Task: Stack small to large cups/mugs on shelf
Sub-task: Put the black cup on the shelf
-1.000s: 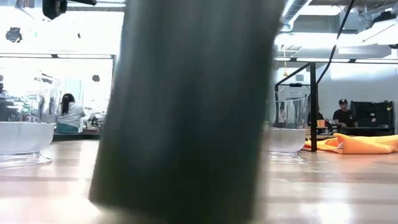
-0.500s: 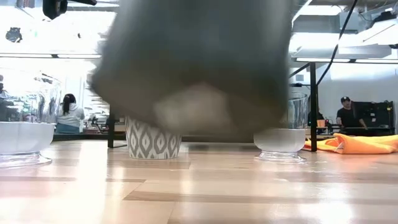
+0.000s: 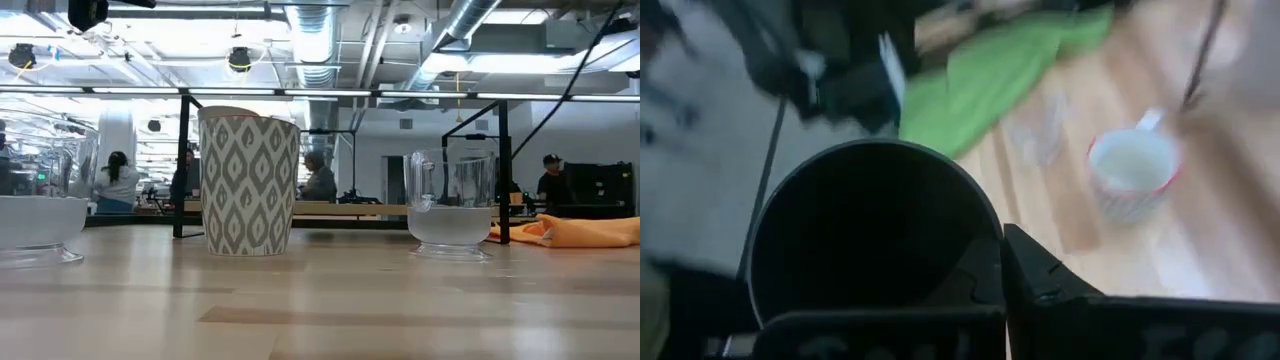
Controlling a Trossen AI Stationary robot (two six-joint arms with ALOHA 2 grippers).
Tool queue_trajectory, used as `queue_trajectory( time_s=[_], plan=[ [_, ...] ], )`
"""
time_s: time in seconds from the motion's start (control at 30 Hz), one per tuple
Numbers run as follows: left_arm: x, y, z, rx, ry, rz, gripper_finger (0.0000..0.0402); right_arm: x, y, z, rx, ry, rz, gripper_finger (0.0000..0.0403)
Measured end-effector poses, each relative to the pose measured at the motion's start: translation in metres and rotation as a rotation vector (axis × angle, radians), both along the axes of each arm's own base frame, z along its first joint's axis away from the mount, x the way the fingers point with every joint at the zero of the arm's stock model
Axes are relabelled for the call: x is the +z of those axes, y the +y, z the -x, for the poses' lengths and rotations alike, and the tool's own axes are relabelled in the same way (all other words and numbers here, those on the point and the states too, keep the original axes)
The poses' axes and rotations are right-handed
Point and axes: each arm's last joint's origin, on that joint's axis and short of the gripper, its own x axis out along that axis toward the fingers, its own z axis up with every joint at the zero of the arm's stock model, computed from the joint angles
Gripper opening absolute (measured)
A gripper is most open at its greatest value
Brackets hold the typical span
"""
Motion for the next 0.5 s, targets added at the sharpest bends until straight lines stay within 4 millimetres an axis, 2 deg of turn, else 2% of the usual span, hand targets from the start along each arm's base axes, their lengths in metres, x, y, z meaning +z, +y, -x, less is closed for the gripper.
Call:
queue_trajectory(
  time_s=[0.17,0.27,0.5],
  plan=[
    [0.000,0.000,0.000,0.004,-0.002,0.005,0.0000,0.038,0.001,0.045,-0.114,-0.232,0.095,0.0003],
    [0.000,0.001,0.000,0.022,-0.001,0.001,0.0000,0.052,0.003,0.068,-0.149,-0.325,0.135,0.0003],
    [0.000,0.001,0.001,0.045,0.003,-0.009,0.0000,0.086,0.018,0.100,-0.072,-0.566,0.157,0.0004]
  ],
)
